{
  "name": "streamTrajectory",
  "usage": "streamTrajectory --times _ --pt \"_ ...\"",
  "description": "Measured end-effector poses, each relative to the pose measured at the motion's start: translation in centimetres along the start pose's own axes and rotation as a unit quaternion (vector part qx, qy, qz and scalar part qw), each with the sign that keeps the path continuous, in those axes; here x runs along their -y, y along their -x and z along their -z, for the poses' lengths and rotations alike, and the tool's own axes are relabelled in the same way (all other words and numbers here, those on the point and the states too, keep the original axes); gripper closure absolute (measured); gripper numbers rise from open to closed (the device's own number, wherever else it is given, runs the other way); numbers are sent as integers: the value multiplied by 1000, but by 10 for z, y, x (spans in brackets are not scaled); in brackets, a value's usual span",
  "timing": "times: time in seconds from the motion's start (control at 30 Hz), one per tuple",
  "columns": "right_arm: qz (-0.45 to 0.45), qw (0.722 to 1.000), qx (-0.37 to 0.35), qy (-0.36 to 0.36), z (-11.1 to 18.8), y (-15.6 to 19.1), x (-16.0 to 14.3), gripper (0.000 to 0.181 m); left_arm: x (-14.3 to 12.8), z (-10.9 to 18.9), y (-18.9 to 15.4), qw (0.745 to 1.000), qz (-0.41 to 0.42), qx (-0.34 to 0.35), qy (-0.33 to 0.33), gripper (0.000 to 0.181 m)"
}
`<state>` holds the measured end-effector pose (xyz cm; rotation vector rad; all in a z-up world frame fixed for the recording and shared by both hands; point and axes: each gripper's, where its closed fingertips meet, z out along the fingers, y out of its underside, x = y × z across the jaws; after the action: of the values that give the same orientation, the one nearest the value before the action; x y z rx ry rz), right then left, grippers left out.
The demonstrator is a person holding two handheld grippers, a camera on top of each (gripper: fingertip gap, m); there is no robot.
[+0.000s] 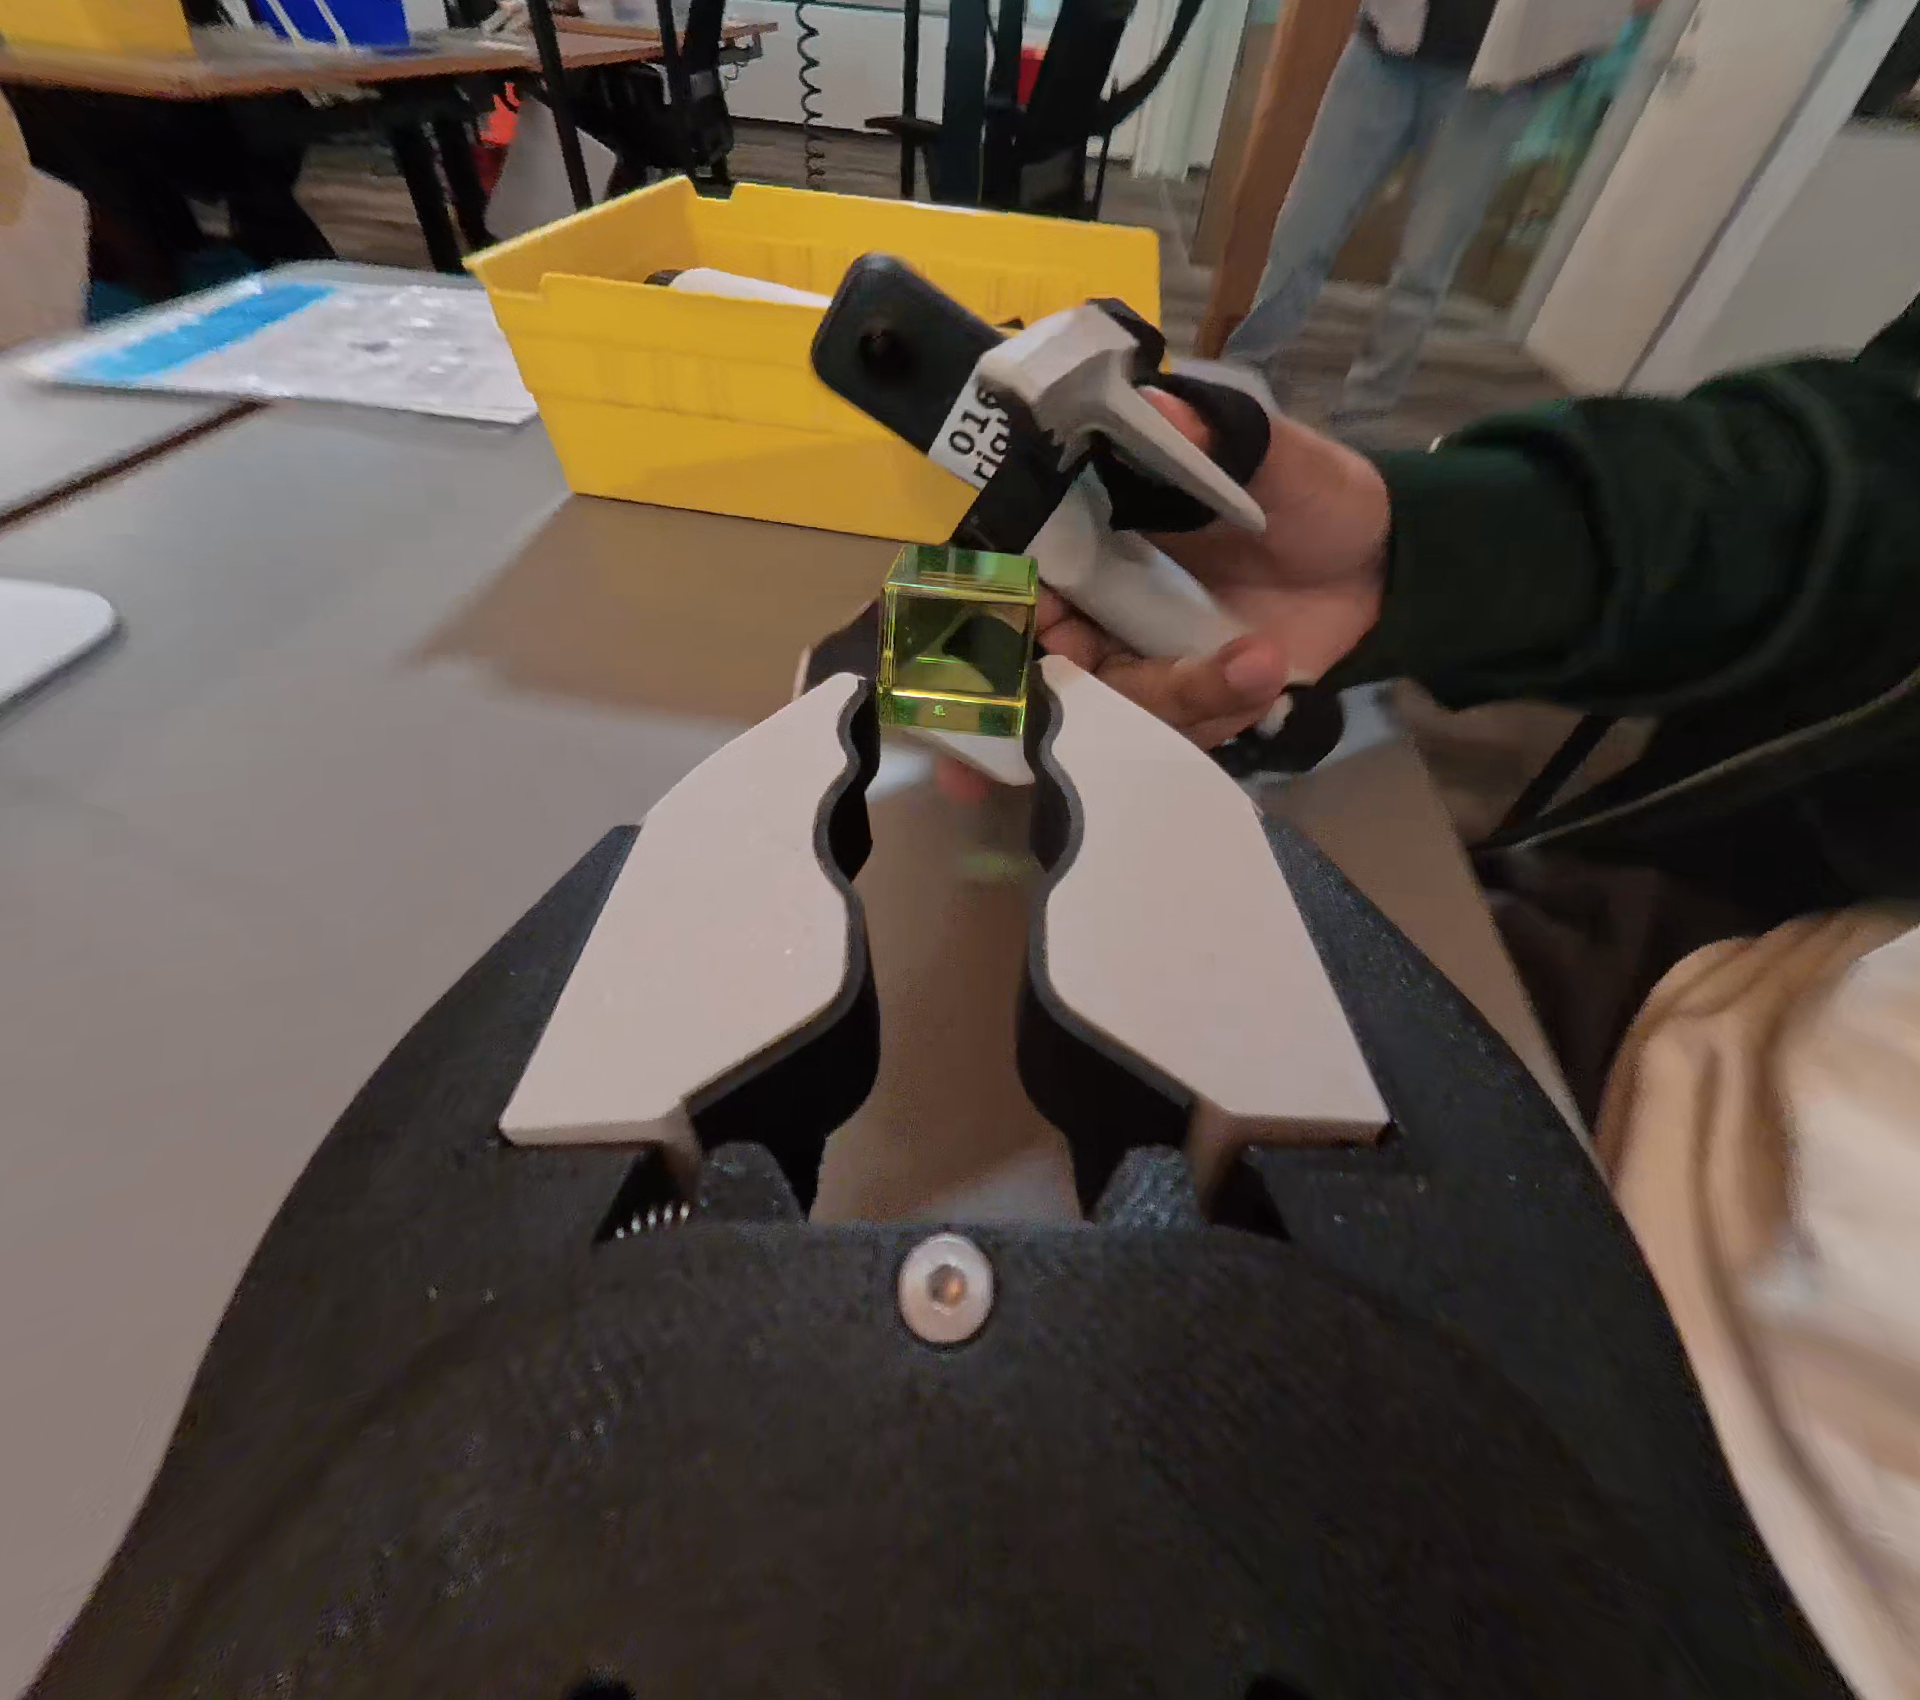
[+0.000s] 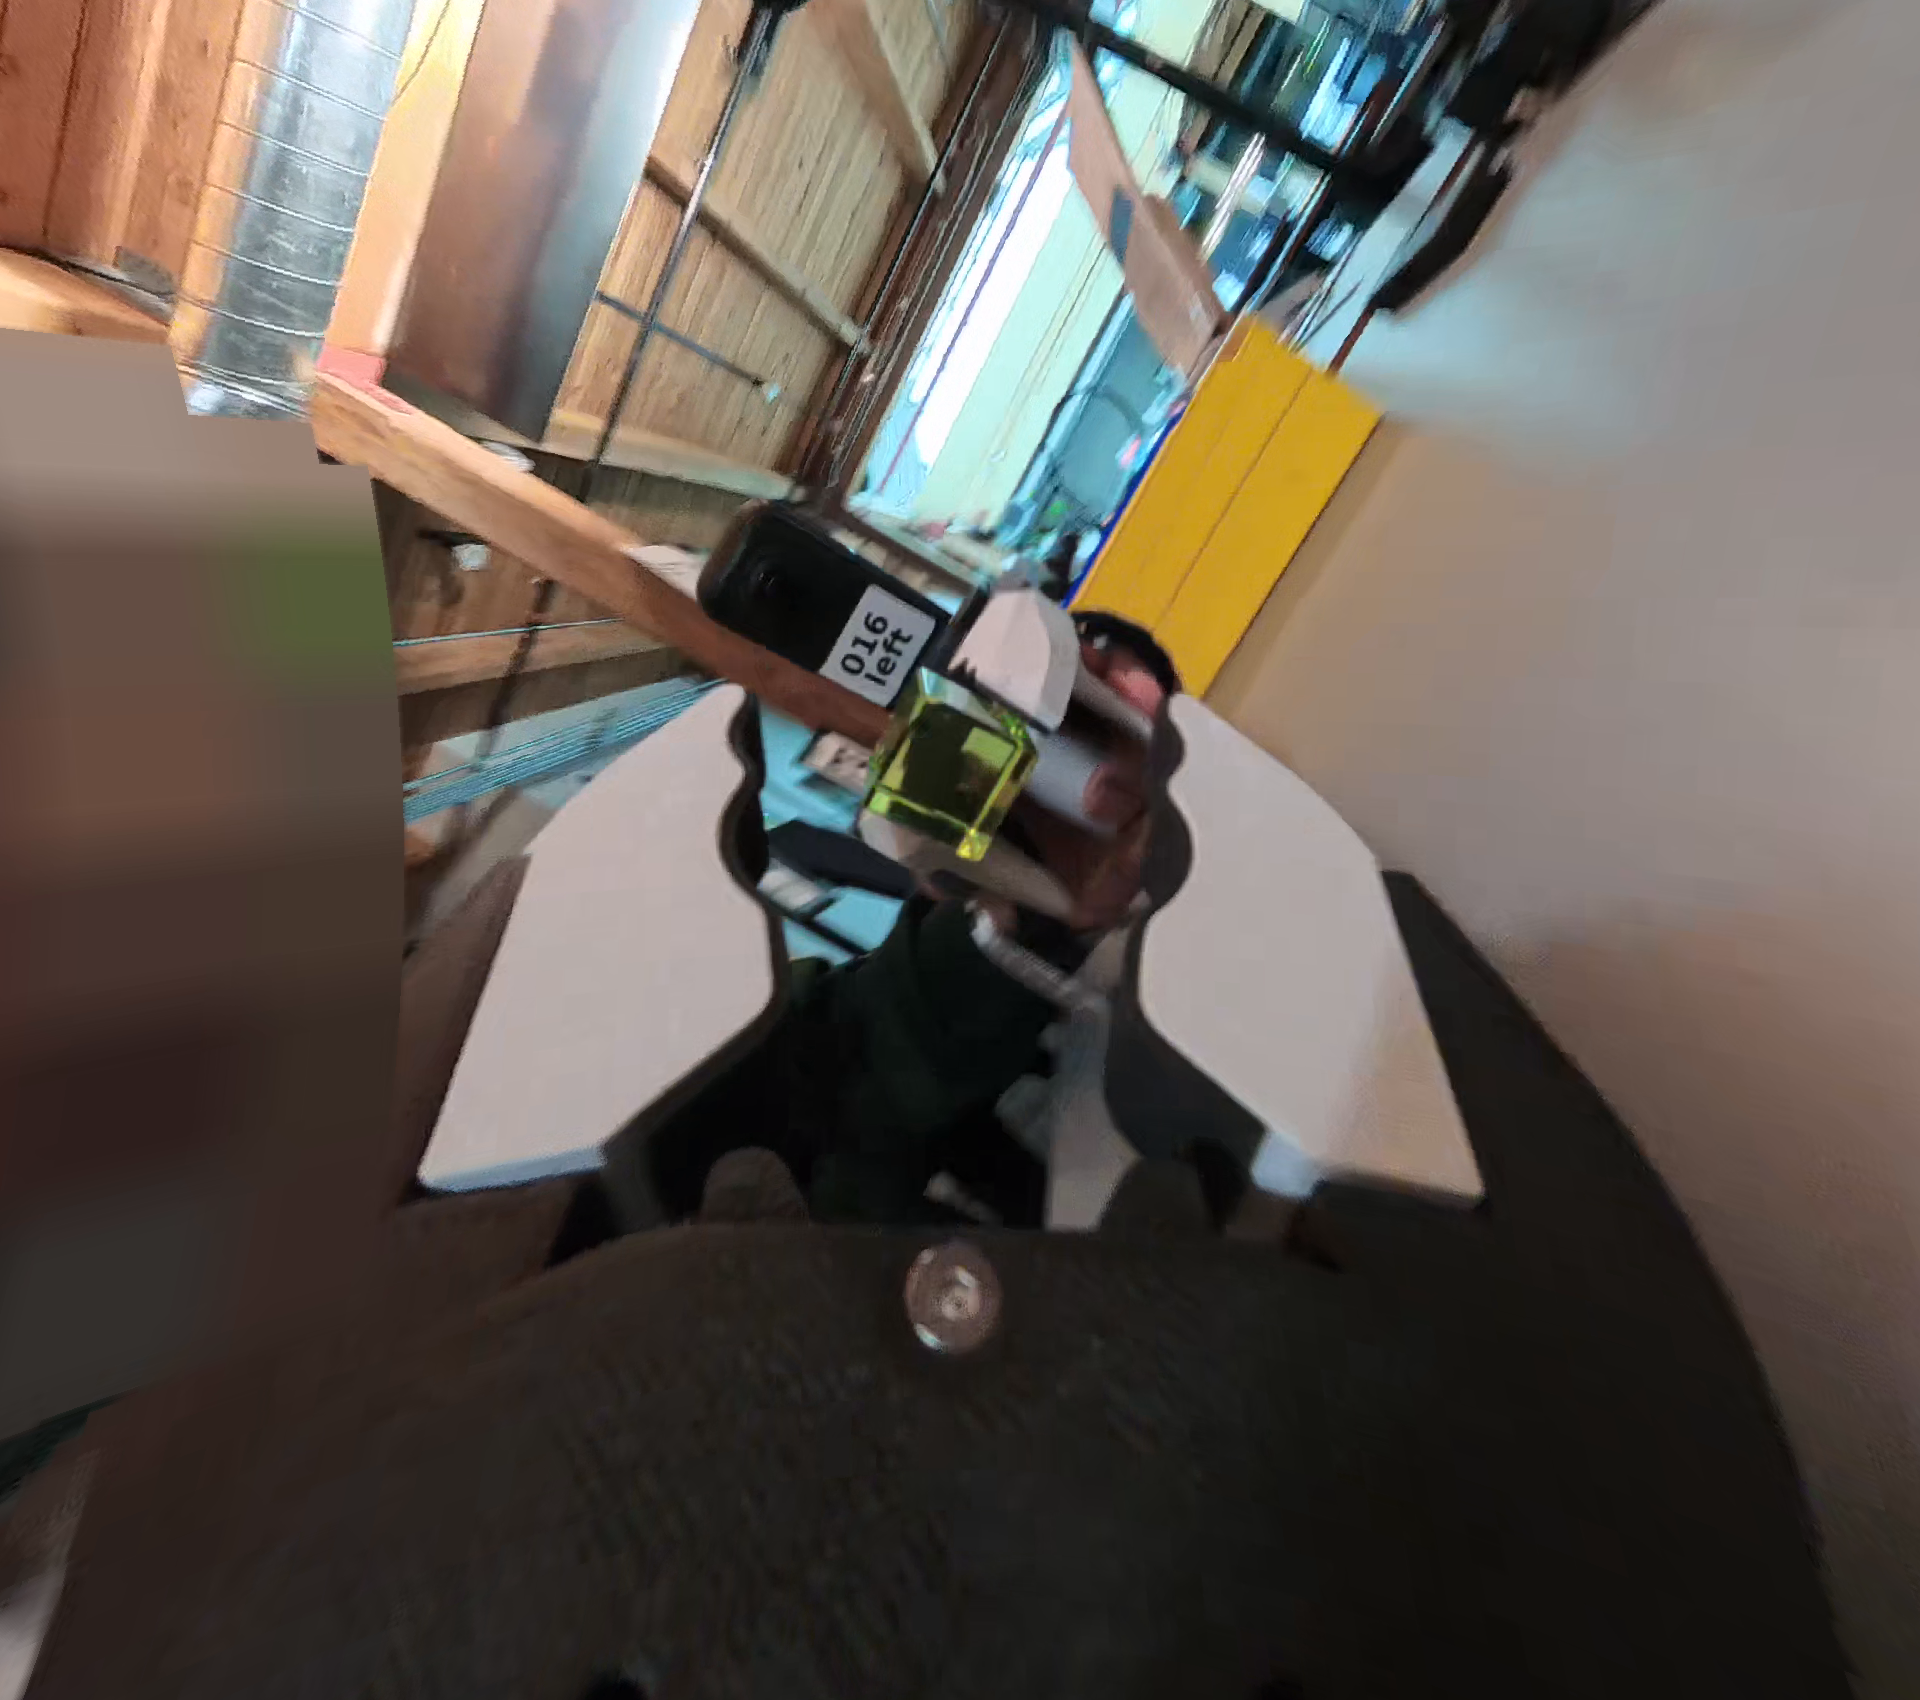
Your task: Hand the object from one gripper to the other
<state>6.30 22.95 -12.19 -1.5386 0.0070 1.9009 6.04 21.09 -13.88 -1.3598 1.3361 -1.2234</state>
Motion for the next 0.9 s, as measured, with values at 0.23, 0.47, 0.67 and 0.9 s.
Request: streamTrajectory --times 0.23,0.47,0.67,0.9 --pt "325 939 -107 15 0 6 7 107 7 7 13 981 180 -36 -62 153" --pt "336 935 -101 42 -2 8 -2 142 5 0 2 972 218 -73 -58 153" --pt "344 932 -96 61 -2 10 -7 156 9 -1 -5 960 250 -107 -66 152" --pt "334 935 -99 71 -2 12 -8 156 9 -2 -7 962 241 -108 -63 152"
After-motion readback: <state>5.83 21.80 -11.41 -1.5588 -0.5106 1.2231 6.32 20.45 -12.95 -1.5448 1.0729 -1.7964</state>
